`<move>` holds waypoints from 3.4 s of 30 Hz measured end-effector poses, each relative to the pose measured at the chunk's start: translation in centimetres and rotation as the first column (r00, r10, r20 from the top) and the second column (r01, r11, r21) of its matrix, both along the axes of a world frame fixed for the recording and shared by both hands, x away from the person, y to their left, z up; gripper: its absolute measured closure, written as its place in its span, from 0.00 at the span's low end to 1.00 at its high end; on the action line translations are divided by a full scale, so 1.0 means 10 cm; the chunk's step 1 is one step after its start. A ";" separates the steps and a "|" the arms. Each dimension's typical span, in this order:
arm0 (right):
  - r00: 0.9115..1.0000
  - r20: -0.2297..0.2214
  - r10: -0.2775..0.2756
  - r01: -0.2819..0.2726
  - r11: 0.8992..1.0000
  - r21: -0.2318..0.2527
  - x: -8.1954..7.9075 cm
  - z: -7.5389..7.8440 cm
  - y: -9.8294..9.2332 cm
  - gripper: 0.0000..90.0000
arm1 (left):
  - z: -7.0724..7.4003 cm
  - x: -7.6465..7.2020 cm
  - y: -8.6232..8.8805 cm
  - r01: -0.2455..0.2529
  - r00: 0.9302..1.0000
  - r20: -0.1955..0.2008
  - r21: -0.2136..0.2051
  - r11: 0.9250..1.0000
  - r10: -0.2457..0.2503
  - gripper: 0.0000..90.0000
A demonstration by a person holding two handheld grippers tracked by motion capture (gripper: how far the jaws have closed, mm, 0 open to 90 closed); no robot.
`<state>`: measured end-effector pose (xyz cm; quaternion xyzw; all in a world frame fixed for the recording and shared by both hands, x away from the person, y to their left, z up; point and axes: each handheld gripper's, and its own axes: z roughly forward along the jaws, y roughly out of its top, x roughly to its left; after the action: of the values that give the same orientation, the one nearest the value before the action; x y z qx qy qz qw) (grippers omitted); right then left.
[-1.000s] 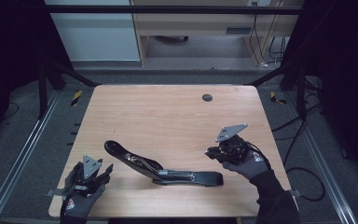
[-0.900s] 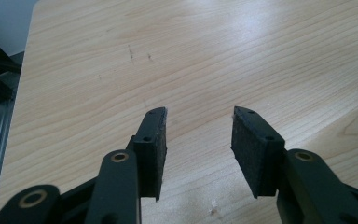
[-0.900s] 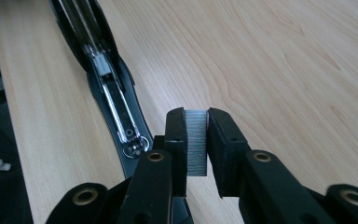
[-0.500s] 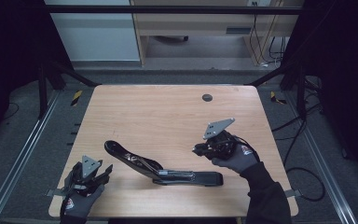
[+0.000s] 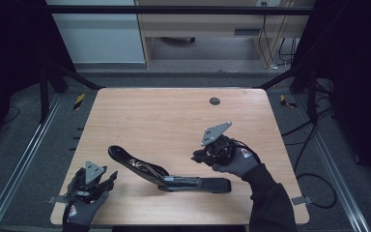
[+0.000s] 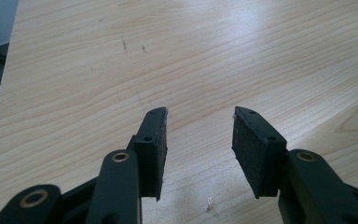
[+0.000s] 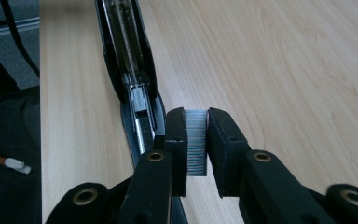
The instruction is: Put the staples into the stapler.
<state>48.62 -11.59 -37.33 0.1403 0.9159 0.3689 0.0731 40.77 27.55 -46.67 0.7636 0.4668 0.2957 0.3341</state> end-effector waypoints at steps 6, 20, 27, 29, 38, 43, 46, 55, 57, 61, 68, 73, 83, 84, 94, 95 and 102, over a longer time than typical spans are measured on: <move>0.999 -0.019 0.040 -0.040 0.999 -0.012 -0.01 -0.02 0.04 0.87 | 0.00 0.00 -0.01 0.006 1.000 -0.002 -0.005 1.000 -0.006 0.61; 0.993 -0.046 0.110 -0.113 0.992 -0.064 0.00 -0.14 0.20 0.87 | 0.00 -0.01 -0.01 0.012 1.000 -0.004 -0.006 1.000 -0.012 0.61; 0.992 -0.047 0.119 -0.123 0.989 -0.084 -0.01 -0.17 0.23 0.87 | 0.00 -0.01 -0.01 0.013 1.000 -0.003 -0.004 1.000 -0.013 0.61; 0.990 -0.051 0.128 -0.132 0.988 -0.081 -0.01 -0.18 0.24 0.87 | 0.00 -0.01 -0.01 0.014 1.000 0.000 -0.005 1.000 -0.014 0.61; 0.988 -0.061 0.144 -0.150 0.983 -0.109 -0.01 -0.23 0.28 0.87 | 0.01 -0.01 -0.01 0.015 1.000 0.002 -0.005 1.000 -0.015 0.61; 0.987 -0.068 0.149 -0.155 0.982 -0.108 -0.03 -0.31 0.27 0.87 | 0.01 -0.01 -0.01 0.016 1.000 0.002 -0.006 1.000 -0.016 0.61; 0.986 -0.073 0.153 -0.161 0.980 -0.121 -0.02 -0.34 0.28 0.87 | 0.00 -0.01 -0.01 0.016 1.000 0.002 -0.008 1.000 -0.016 0.61; 0.983 -0.083 0.165 -0.176 0.975 -0.135 -0.02 -0.40 0.32 0.87 | 0.01 -0.02 -0.01 0.016 1.000 0.002 -0.008 1.000 -0.016 0.61; 0.983 -0.083 0.167 -0.177 0.974 -0.141 -0.02 -0.42 0.32 0.87 | 0.01 -0.02 -0.01 0.016 1.000 0.002 -0.008 1.000 -0.016 0.61; 0.981 -0.098 0.170 -0.183 0.972 -0.148 -0.02 -0.49 0.32 0.87 | 0.01 -0.02 -0.01 0.018 1.000 0.001 -0.008 1.000 -0.018 0.61; 0.978 -0.097 0.186 -0.199 0.969 -0.144 -0.02 -0.51 0.31 0.87 | 0.00 -0.01 -0.01 0.017 1.000 0.000 -0.010 1.000 -0.017 0.61; 0.978 -0.101 0.184 -0.197 0.969 -0.148 -0.01 -0.52 0.32 0.87 | 0.00 -0.02 -0.01 0.018 1.000 0.002 -0.006 1.000 -0.018 0.62; 0.974 -0.087 0.208 -0.219 0.964 -0.152 0.00 -0.56 0.35 0.87 | 0.00 -0.02 -0.01 0.018 1.000 0.001 -0.007 1.000 -0.018 0.62; 0.973 -0.093 0.211 -0.223 0.964 -0.147 0.00 -0.57 0.36 0.87 | 0.00 -0.02 -0.01 0.018 1.000 0.001 -0.006 1.000 -0.018 0.61; 0.971 -0.086 0.224 -0.236 0.957 -0.168 -0.01 -0.58 0.37 0.87 | 0.00 -0.02 -0.01 0.018 1.000 0.003 -0.004 1.000 -0.018 0.62; 0.969 -0.087 0.231 -0.242 0.957 -0.162 -0.01 -0.59 0.37 0.87 | 0.00 -0.02 -0.01 0.018 1.000 0.003 -0.003 1.000 -0.018 0.61; 0.969 -0.093 0.230 -0.243 0.955 -0.170 0.00 -0.60 0.38 0.87 | 0.00 -0.02 -0.01 0.018 1.000 0.003 -0.004 1.000 -0.018 0.61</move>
<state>48.57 -7.78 -43.36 0.0357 0.9578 0.2853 0.0079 40.58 27.46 -46.64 0.7667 0.4600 0.2927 0.3389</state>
